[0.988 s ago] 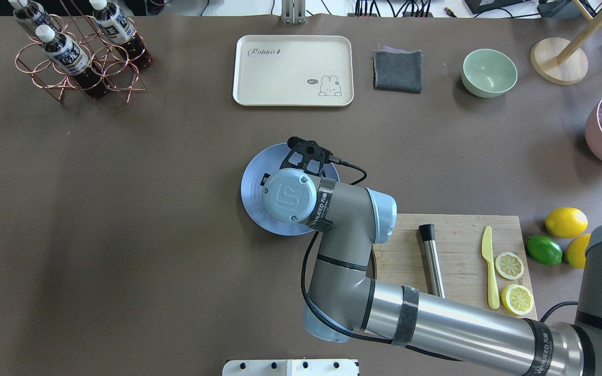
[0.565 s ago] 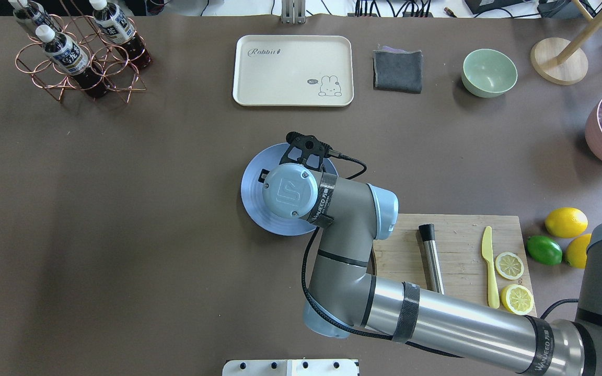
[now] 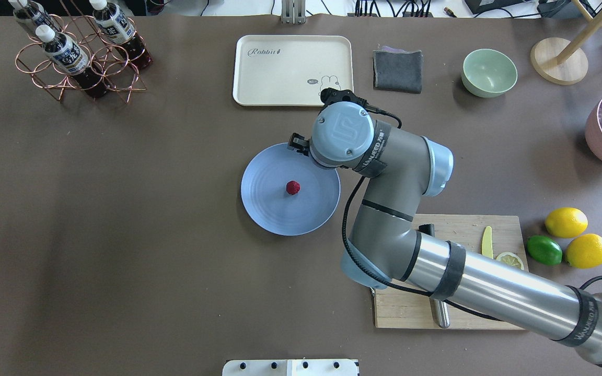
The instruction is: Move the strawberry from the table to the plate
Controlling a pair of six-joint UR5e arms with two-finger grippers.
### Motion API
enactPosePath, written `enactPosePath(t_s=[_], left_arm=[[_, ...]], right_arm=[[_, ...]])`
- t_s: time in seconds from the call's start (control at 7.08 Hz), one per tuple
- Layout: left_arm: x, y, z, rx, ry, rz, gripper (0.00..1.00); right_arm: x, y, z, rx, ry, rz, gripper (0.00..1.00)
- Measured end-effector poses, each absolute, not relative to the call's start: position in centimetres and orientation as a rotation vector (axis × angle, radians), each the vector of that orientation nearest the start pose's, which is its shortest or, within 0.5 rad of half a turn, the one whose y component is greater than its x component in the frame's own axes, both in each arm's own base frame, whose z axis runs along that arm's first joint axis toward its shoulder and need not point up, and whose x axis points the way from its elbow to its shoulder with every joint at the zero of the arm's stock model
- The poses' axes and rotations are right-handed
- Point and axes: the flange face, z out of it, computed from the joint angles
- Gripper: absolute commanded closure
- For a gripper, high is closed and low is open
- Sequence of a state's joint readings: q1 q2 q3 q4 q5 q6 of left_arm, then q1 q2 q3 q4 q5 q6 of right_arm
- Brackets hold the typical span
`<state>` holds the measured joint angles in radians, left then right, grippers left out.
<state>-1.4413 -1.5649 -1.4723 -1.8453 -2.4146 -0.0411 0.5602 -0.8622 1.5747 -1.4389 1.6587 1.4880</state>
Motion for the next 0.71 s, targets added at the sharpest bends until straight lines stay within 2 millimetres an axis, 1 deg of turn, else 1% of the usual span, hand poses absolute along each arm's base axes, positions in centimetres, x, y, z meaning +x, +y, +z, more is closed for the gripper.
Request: enactPosePath(t_s=[0.28, 0.42, 0.56, 0.71], left_arm=[[-0.1, -49.9, 68.3, 0.037, 0.805, 0.183, 0.01], [-1.2, -49.7, 67.5, 0.014, 0.776, 0.221, 0.01], [-2.4, -49.3, 65.9, -0.001, 0.745, 0.24, 0.01], [-3.0, -48.8, 64.9, -0.009, 0.73, 0.246, 0.01]], right_arm=[[-47.0, -50.7, 25.1, 0.177, -0.834, 0.334, 0.0], [-43.3, -51.9, 26.8, 0.177, -0.831, 0.295, 0.0], [-39.0, -53.4, 29.2, 0.176, -0.818, 0.255, 0.0], [-34.3, -54.7, 32.4, 0.179, -0.794, 0.203, 0.0]])
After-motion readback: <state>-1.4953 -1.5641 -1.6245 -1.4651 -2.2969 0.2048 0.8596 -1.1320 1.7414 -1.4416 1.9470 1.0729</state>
